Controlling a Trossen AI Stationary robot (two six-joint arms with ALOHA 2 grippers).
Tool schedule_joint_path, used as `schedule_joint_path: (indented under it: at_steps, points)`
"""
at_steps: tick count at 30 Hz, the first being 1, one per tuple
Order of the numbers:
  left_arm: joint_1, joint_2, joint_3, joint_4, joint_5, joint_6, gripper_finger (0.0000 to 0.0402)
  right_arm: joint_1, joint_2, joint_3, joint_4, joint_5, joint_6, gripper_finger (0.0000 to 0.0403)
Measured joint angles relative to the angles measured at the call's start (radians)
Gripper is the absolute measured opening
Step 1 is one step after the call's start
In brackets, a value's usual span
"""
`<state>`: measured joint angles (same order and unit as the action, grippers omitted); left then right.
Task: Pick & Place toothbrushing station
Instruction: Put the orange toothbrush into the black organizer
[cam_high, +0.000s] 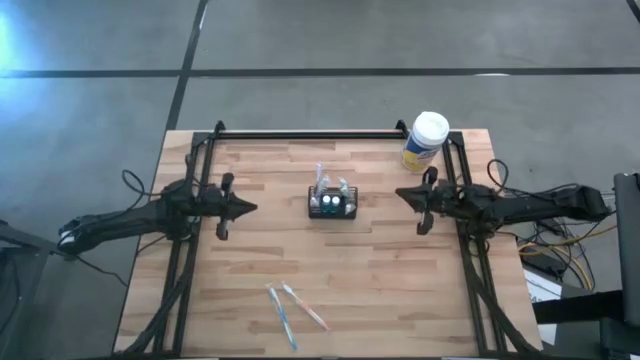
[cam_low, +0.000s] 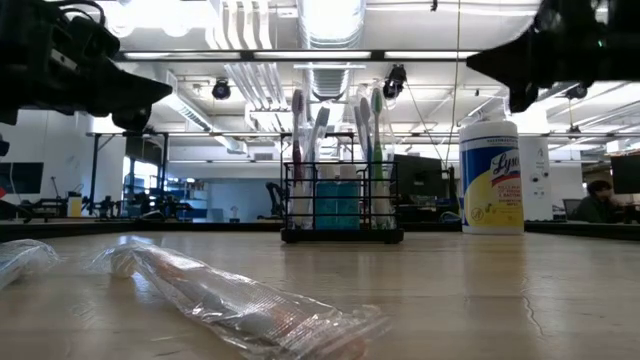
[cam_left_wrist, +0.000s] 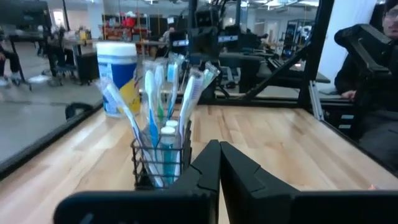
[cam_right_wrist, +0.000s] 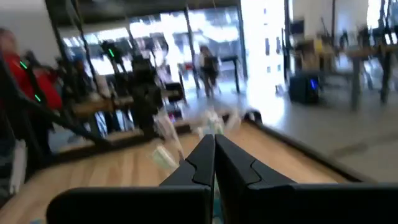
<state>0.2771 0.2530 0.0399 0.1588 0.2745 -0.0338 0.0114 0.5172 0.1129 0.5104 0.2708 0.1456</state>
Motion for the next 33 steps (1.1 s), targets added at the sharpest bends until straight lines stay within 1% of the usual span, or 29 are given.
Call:
schedule_joint_path:
  at_steps: [2,6,10,13,17,19,22,24,27,30,33]
  points:
    - [0.0,-0.006,-0.003,-0.005,-0.002,-0.026,0.001,0.051,0.063,0.086,-0.107,0.068,0.017,0.0008]
    - [0.0,-0.015,-0.003,0.0,-0.002,-0.06,0.0007,0.157,0.236,0.297,-0.343,0.189,0.088,0.0008]
    - [0.0,-0.018,-0.003,-0.002,-0.002,-0.094,0.0009,0.236,0.439,0.491,-0.519,0.224,0.182,0.0008]
    - [0.0,-0.019,-0.003,-0.002,-0.002,-0.108,0.0013,0.282,0.598,0.618,-0.555,0.227,0.244,0.0008]
    - [0.0,-0.02,-0.003,-0.001,-0.002,-0.14,0.0011,0.334,0.811,0.782,-0.561,0.226,0.267,0.0008]
    - [0.0,-0.02,-0.003,-0.002,-0.002,-0.156,0.001,0.353,0.916,0.871,-0.561,0.226,0.274,0.0008]
    - [0.0,-0.02,-0.003,-0.002,-0.002,-0.181,0.001,0.363,1.062,1.013,-0.579,0.213,0.342,0.0008]
    - [0.0,-0.02,-0.003,-0.002,-0.002,-0.199,0.0012,0.362,1.162,1.124,-0.648,0.175,0.395,0.0009]
    - [0.0,-0.02,-0.002,-0.002,-0.002,-0.213,0.0011,0.362,1.32,1.308,-0.789,0.1,0.415,0.0021]
    - [0.0,-0.02,-0.002,-0.003,-0.002,-0.232,0.001,0.362,1.464,1.495,-0.955,0.083,0.467,0.0049]
    - [0.0,-0.02,-0.002,-0.003,-0.001,-0.249,0.0011,0.362,1.597,1.667,-1.083,0.076,0.497,0.009]
